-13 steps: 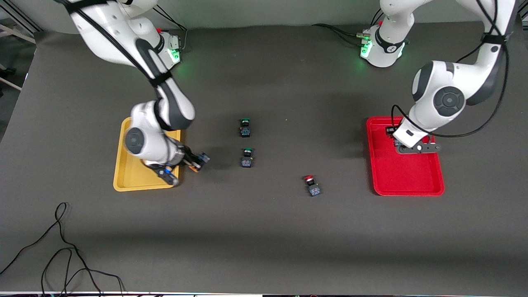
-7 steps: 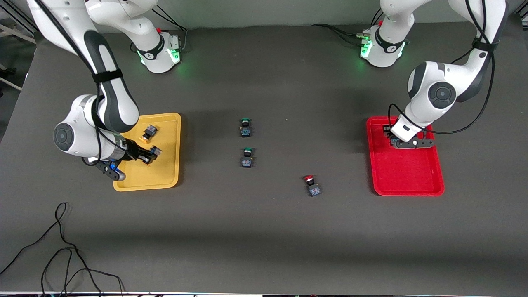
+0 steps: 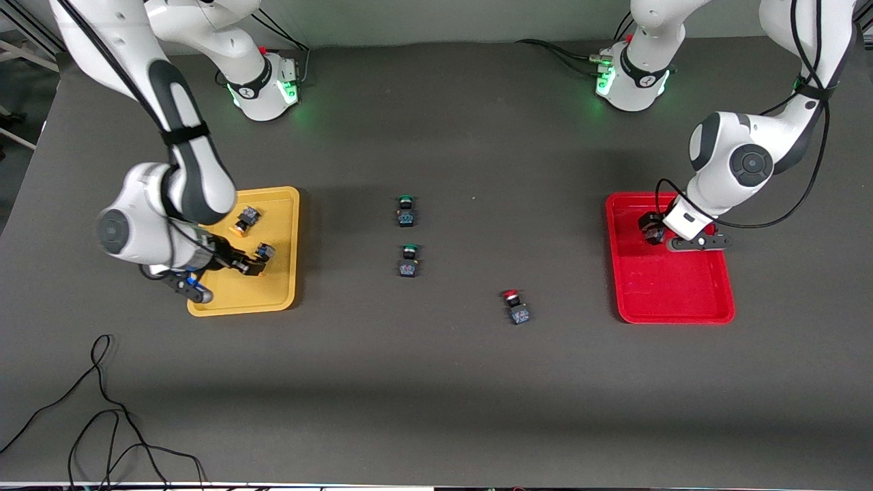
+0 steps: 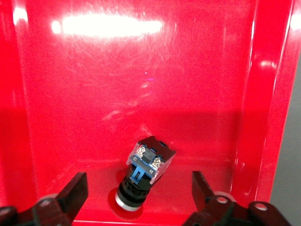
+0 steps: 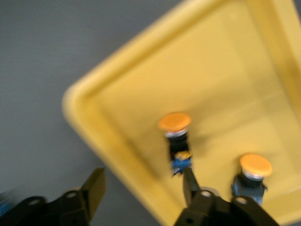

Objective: Place red and yellow buttons in trays
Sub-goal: 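Place the second yellow button in the yellow tray with the right gripper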

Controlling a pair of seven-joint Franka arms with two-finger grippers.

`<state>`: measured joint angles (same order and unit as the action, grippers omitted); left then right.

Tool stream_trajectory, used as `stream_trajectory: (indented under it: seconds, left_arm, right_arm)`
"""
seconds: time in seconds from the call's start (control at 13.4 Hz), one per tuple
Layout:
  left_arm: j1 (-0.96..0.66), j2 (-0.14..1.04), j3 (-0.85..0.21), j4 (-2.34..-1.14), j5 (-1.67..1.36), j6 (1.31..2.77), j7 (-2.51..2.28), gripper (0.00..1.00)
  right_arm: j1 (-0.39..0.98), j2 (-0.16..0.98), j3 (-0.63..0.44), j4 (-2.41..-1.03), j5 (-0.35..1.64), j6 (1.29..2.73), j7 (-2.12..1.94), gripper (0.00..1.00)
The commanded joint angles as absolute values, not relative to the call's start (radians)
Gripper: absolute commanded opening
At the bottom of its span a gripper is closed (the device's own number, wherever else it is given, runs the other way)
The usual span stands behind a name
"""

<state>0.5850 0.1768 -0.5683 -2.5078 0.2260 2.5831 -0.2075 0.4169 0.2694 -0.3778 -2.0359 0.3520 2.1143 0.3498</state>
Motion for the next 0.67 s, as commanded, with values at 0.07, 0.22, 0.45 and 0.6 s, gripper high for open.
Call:
stream_trajectory:
  seconds: [0.07,0.22,0.45,0.6]
  left_arm:
    - [0.508,0.087,-0.587,-2.274,0.221,2.186,-0.212,1.0]
    - [0.445,0.124,-0.589,-2.037,0.204,1.94,-0.209,1.0]
    - [0.326,0.225,-0.588,-1.666,0.186,1.682,-0.219,1.0]
    - [0.226,0.351,-0.588,-1.464,0.189,1.619,-0.297,1.0]
  right_arm:
    - [0.42,0.089,-0.379,-1.82,0.237,1.889,0.327,1.0]
    - [0.413,-0.007,-0.301,-1.795,0.077,1.838,0.334,1.0]
    - [0.307,-0.124,-0.221,-1.807,0.044,1.749,0.298,1.0]
    - [0.194,-0.162,-0.117,-1.827,0.044,1.741,0.221,1.0]
